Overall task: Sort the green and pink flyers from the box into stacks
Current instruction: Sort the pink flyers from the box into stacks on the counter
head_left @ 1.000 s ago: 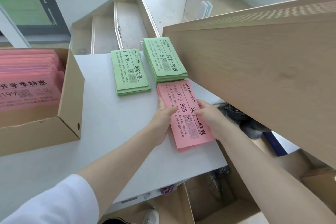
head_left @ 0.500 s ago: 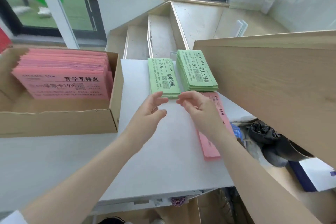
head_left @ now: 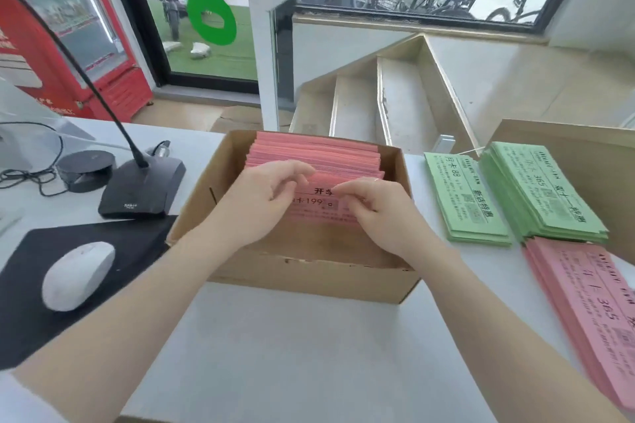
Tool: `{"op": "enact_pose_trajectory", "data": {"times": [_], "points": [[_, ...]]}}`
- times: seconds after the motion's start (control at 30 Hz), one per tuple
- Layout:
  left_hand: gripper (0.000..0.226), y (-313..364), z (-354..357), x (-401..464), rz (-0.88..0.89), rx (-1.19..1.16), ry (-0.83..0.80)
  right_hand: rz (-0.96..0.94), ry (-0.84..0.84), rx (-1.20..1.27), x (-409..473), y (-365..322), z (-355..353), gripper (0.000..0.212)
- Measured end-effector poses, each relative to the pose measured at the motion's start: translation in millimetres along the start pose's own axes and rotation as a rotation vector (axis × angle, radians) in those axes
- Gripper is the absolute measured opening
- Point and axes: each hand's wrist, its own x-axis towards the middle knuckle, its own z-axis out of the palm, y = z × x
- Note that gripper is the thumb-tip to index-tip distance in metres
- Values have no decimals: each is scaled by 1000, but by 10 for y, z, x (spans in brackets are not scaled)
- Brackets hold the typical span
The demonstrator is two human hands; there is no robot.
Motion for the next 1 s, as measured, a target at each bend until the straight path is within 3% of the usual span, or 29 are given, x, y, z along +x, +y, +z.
{"op": "enact_pose_trajectory", "data": {"times": [0.1, 0.17, 0.37, 0.6, 0.67, 0.83, 0.93, 1.0], "points": [[34, -501, -229, 226, 285, 422, -53, -22, -67, -323, 241, -112, 254, 34], [29, -746, -302, 329, 343, 490, -122, -18, -116, -510, 357, -180, 377, 39], [34, -1020, -407, 504, 290, 418, -252, 78, -98, -616, 510, -328, 512, 37], [51, -1131, -422, 489, 302, 443, -348, 84, -171, -786, 528, -324, 616, 16], [46, -1153, -418, 479, 301, 402, -338, 171, -238, -799, 507, -310, 638, 19], [19, -1210, -362, 488, 328, 381, -301, 275, -178, -783, 502, -262, 654, 25], [15, -1179, -345, 499, 452, 406, -257, 357, -335, -786, 510, -253, 700, 27], [16, -1180, -335, 503, 534, 379, -213, 387, -346, -764, 495, -260, 681, 26]]}}
